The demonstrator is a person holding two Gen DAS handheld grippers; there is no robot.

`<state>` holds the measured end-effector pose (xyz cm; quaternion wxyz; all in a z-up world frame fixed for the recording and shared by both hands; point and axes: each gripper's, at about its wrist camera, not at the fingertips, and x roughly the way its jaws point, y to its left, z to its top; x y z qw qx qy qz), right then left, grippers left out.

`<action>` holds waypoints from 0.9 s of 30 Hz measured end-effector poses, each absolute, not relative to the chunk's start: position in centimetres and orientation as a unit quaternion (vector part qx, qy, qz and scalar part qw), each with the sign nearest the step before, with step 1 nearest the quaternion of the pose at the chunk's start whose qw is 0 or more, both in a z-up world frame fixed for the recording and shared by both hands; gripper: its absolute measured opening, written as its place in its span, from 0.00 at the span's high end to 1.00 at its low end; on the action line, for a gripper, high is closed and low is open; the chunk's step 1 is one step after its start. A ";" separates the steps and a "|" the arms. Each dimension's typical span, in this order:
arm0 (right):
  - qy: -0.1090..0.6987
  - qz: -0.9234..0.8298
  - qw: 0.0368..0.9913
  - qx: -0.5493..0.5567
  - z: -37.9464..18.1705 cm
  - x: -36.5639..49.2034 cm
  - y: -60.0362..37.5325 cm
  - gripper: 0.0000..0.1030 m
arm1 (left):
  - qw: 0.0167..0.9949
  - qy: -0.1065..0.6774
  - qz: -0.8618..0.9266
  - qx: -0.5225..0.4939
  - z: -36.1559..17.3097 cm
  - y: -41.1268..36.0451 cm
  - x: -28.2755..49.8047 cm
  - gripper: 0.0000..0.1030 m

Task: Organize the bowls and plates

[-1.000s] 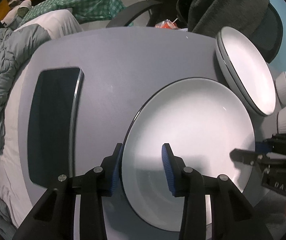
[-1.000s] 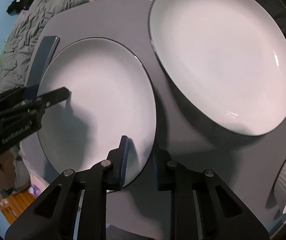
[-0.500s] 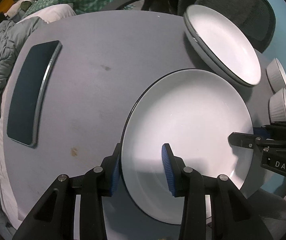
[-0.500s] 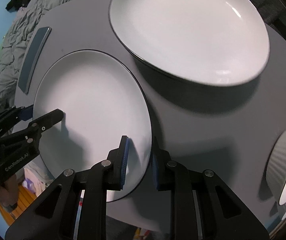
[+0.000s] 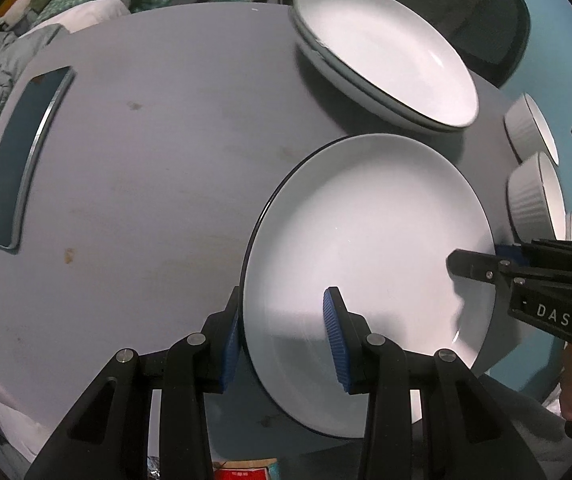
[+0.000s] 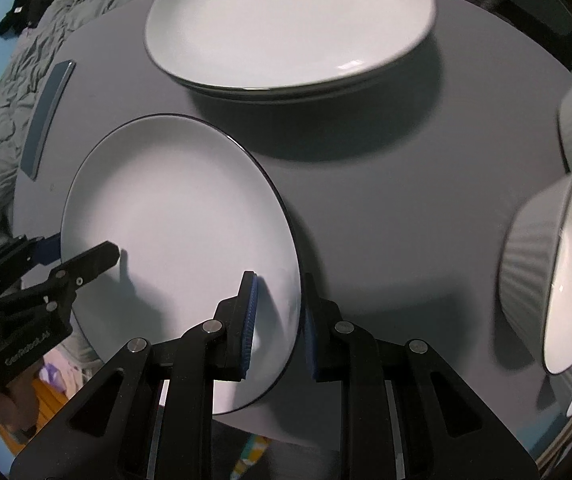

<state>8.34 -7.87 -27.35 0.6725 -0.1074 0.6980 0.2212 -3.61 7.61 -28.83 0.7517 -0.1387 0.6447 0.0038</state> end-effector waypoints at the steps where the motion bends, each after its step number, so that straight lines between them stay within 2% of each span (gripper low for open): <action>1: 0.697 0.218 0.675 -0.106 -27.3 8.4 -8.4 0.80 | 0.751 0.646 -0.001 -0.135 -28.8 7.1 -3.5 0.63; 21: 0.689 0.193 0.693 -0.090 -27.4 7.1 -9.4 0.80 | 0.742 0.663 -0.049 -0.084 -29.2 2.3 -1.6 0.63; 27: 0.687 0.186 0.698 -0.079 -27.8 6.4 -9.0 0.80 | 0.737 0.667 -0.056 -0.089 -29.6 2.8 -1.1 0.67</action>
